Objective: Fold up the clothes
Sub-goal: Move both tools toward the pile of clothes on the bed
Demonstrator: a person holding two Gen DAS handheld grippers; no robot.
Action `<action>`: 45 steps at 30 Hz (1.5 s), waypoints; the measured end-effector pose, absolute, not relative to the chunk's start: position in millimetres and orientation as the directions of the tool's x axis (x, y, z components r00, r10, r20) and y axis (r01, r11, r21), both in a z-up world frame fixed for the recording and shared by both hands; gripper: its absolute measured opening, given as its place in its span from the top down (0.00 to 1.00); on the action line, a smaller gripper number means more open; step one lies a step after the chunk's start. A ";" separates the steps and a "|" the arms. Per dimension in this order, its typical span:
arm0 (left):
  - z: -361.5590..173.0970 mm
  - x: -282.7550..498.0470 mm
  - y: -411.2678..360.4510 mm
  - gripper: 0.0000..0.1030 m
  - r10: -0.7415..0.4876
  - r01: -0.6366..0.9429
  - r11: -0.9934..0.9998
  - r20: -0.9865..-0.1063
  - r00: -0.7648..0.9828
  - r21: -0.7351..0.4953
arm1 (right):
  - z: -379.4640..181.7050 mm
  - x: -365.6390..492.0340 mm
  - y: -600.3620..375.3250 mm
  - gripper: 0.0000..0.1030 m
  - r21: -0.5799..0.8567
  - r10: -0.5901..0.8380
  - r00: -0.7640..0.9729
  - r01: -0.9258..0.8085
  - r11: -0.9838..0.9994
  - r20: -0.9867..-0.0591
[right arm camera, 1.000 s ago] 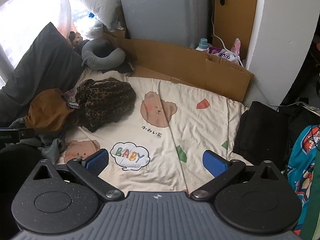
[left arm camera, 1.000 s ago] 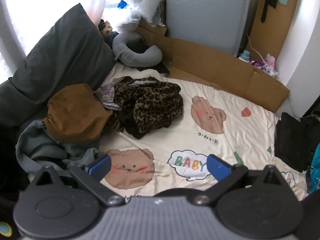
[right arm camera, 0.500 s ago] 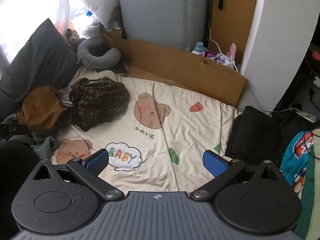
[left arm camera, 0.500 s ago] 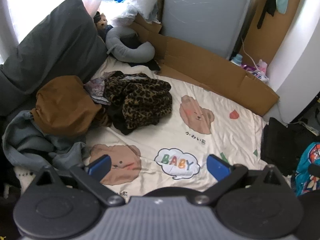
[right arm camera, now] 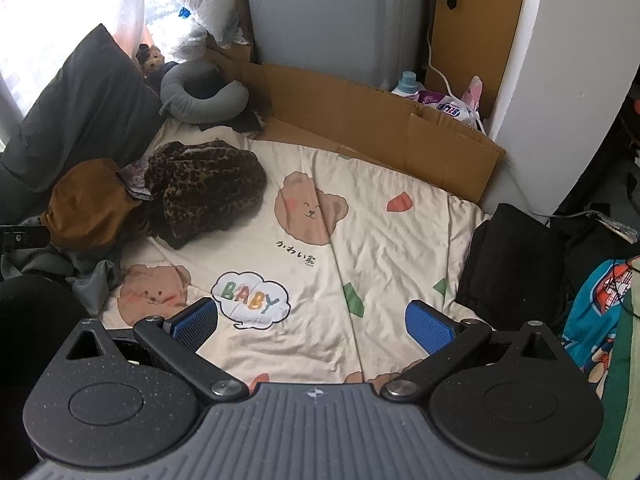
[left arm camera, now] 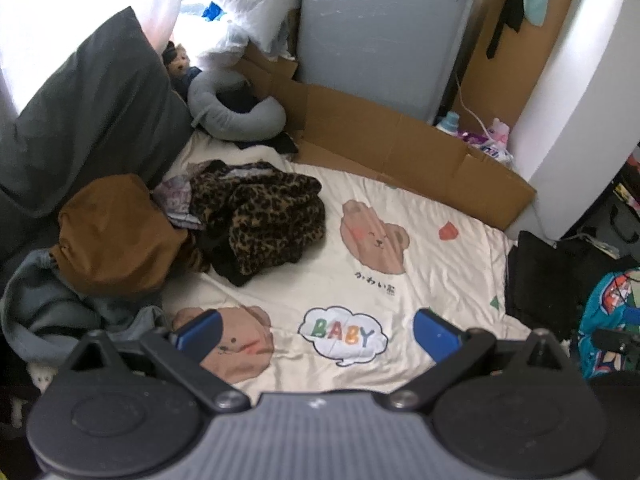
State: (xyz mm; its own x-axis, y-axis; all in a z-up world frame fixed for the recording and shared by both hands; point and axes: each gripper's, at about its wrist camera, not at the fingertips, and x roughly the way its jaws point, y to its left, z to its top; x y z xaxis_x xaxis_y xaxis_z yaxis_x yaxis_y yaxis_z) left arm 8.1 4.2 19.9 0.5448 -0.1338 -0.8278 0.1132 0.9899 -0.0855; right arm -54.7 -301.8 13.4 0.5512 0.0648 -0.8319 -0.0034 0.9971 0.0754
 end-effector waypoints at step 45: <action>38.4 67.5 95.9 0.04 -0.027 -0.028 0.998 -0.799 0.601 -0.055 | 41.8 25.9 -282.5 0.00 0.116 0.132 0.605 -0.065 0.991 -0.785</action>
State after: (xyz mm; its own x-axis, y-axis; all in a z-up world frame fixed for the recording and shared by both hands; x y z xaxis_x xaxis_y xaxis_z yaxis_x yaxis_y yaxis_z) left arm 67.5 95.9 38.4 0.6010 -0.0272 -0.7987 -0.0282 0.9981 -0.0552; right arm 25.9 -282.5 41.8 0.6052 0.1317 -0.7851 -0.0651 0.9911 0.1160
